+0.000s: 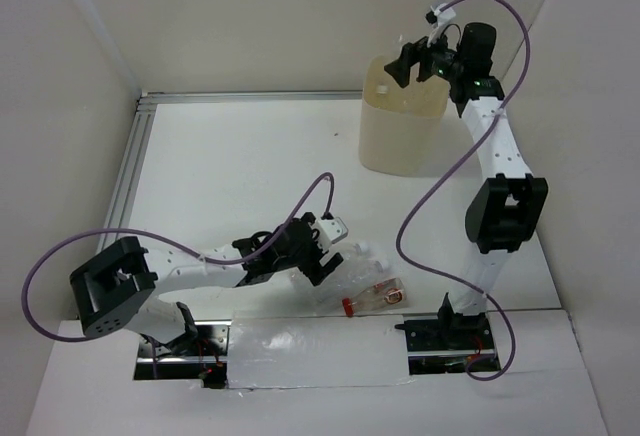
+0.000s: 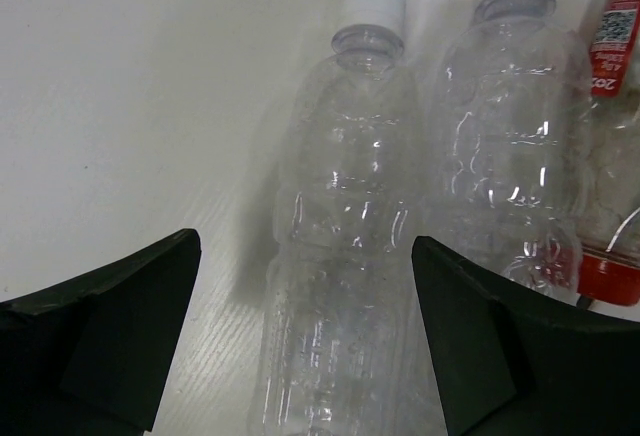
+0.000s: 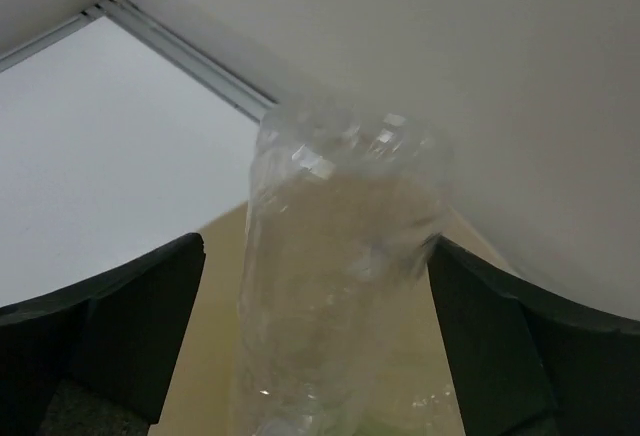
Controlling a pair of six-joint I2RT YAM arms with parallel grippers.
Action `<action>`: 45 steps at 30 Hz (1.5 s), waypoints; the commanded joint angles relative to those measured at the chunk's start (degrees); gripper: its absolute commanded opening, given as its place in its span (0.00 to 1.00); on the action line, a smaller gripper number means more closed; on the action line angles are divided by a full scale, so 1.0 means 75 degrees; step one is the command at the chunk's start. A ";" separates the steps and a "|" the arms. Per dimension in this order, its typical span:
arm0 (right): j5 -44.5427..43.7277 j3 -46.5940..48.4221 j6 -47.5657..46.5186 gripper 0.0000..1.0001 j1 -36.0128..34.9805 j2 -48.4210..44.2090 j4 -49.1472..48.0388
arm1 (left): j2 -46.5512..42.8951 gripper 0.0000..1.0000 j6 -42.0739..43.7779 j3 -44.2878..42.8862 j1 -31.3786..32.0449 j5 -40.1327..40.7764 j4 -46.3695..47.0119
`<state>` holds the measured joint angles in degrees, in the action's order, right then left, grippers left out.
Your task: Put the plastic bottles in the bin
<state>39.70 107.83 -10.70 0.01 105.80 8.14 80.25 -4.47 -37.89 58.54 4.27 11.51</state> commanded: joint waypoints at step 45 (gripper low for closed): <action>0.3202 -0.7674 -0.6741 0.17 0.2319 -0.6981 0.5711 | 0.7486 0.05 -0.2711 -1.3566 -0.2251 0.0846 0.3281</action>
<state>63.92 50.98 -59.68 17.63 54.70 48.86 134.23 -23.31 -133.49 41.80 4.86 28.32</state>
